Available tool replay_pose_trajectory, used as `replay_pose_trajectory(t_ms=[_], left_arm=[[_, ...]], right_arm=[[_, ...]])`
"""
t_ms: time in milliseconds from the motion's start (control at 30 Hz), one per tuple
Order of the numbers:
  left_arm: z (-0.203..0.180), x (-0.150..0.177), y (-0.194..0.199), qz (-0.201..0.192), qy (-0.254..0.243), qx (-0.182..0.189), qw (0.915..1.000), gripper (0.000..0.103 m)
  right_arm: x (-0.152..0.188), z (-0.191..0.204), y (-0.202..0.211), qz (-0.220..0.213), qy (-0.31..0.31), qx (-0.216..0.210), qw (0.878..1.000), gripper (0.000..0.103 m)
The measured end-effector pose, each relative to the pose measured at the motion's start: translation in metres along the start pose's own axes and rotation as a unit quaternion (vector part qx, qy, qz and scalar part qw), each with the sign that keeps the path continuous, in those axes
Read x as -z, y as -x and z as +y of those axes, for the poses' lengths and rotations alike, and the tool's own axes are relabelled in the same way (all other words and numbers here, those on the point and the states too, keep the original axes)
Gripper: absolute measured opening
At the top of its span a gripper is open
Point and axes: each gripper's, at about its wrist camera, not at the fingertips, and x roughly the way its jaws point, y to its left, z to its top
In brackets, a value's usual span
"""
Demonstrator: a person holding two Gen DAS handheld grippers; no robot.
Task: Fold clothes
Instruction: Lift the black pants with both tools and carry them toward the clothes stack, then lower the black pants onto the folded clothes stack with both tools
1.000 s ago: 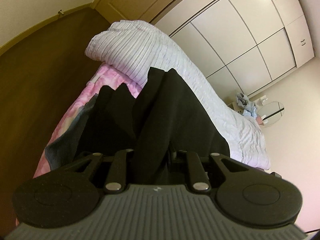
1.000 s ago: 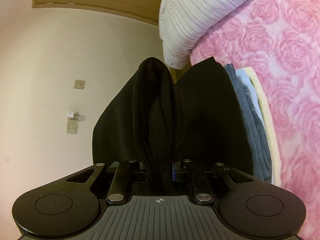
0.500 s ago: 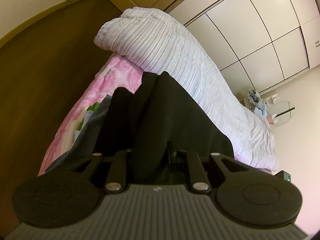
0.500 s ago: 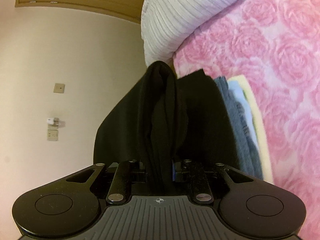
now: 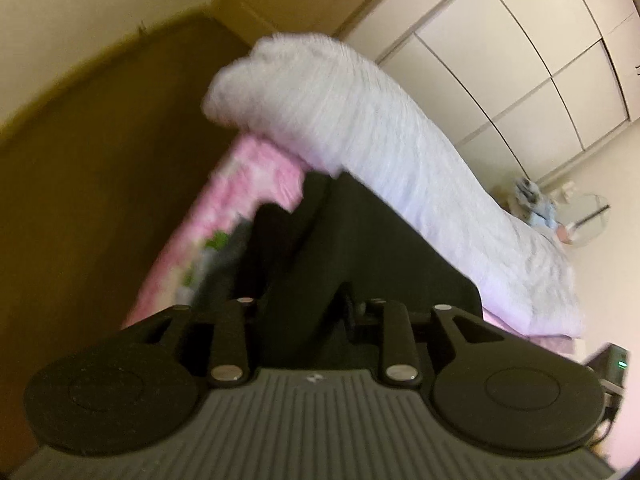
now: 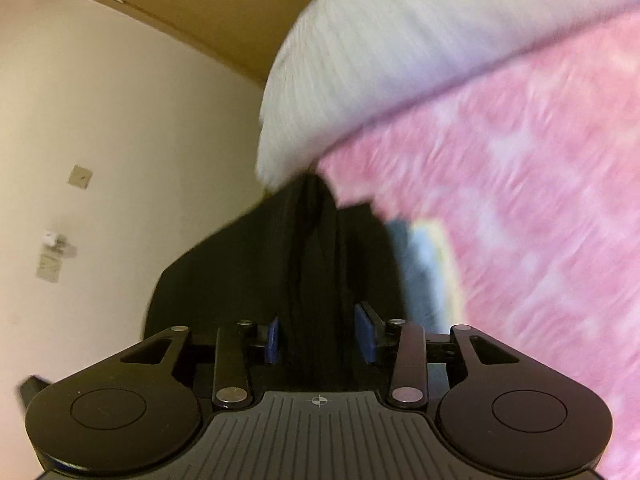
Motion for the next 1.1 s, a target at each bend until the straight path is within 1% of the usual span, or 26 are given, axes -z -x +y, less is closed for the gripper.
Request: replay_pose_trajectory(t_ms=[33, 100, 167, 233, 300, 367, 400, 467, 533, 633, 667, 700, 800, 833, 900, 967, 1033, 1100], left_arm=[[0.002, 0.000, 0.012, -0.015, -0.003, -0.014, 0.9998, 0.024], [-0.004, 0.010, 0.037, -0.033, -0.035, -0.044, 0.9979, 0.023], [-0.015, 0.024, 0.059, -0.046, -0.076, -0.072, 0.9935, 0.020], [-0.031, 0.042, 0.075, -0.046, -0.117, -0.077, 0.9891, 0.019], [-0.044, 0.061, 0.084, -0.039, -0.144, -0.069, 0.9864, 0.019], [-0.053, 0.079, 0.084, -0.029, -0.166, -0.058, 0.9840, 0.019], [-0.053, 0.086, 0.080, -0.024, -0.169, -0.058, 0.9836, 0.019], [-0.051, 0.097, 0.071, -0.014, -0.171, -0.061, 0.9834, 0.018], [-0.044, 0.103, 0.061, -0.004, -0.166, -0.076, 0.9831, 0.015], [-0.033, 0.111, 0.047, 0.009, -0.159, -0.101, 0.9821, 0.015], [-0.029, 0.114, 0.042, 0.014, -0.156, -0.109, 0.9816, 0.015], [-0.029, 0.115, 0.044, 0.014, -0.158, -0.113, 0.9809, 0.015], [-0.037, 0.112, 0.057, 0.016, -0.175, -0.127, 0.9763, 0.014], [-0.040, 0.110, 0.065, 0.011, -0.176, -0.122, 0.9766, 0.014], [-0.048, 0.105, 0.080, -0.002, -0.177, -0.109, 0.9781, 0.014], [-0.055, 0.092, 0.087, -0.018, -0.185, -0.101, 0.9775, 0.014], [-0.062, 0.074, 0.086, -0.031, -0.195, -0.095, 0.9757, 0.014], [-0.071, 0.057, 0.076, -0.035, -0.208, -0.097, 0.9726, 0.014]], right_arm=[[0.002, 0.003, 0.010, -0.015, 0.024, 0.017, 0.999, 0.039], [0.012, 0.014, 0.030, -0.040, 0.089, 0.050, 0.994, 0.039], [0.023, 0.026, 0.049, -0.063, 0.157, 0.080, 0.982, 0.039], [0.043, 0.043, 0.062, -0.070, 0.234, 0.090, 0.965, 0.039], [0.066, 0.056, 0.072, -0.062, 0.302, 0.076, 0.948, 0.039], [0.092, 0.065, 0.077, -0.038, 0.352, 0.057, 0.934, 0.036], [0.104, 0.067, 0.078, -0.028, 0.368, 0.049, 0.928, 0.034], [0.120, 0.067, 0.074, -0.011, 0.386, 0.050, 0.921, 0.030], [0.133, 0.064, 0.066, 0.002, 0.397, 0.059, 0.916, 0.028], [0.142, 0.052, 0.038, 0.030, 0.408, 0.088, 0.908, 0.025], [0.145, 0.048, 0.028, 0.041, 0.408, 0.096, 0.907, 0.025], [0.147, 0.047, 0.024, 0.046, 0.404, 0.098, 0.908, 0.025], [0.150, 0.053, 0.033, 0.032, 0.410, 0.098, 0.906, 0.025], [0.149, 0.056, 0.038, 0.025, 0.408, 0.095, 0.908, 0.025], [0.139, 0.059, 0.049, 0.009, 0.389, 0.084, 0.917, 0.025], [0.126, 0.064, 0.055, -0.011, 0.368, 0.081, 0.926, 0.025], [0.110, 0.071, 0.052, -0.030, 0.348, 0.088, 0.933, 0.025], [0.091, 0.081, 0.041, -0.044, 0.328, 0.111, 0.937, 0.025]])
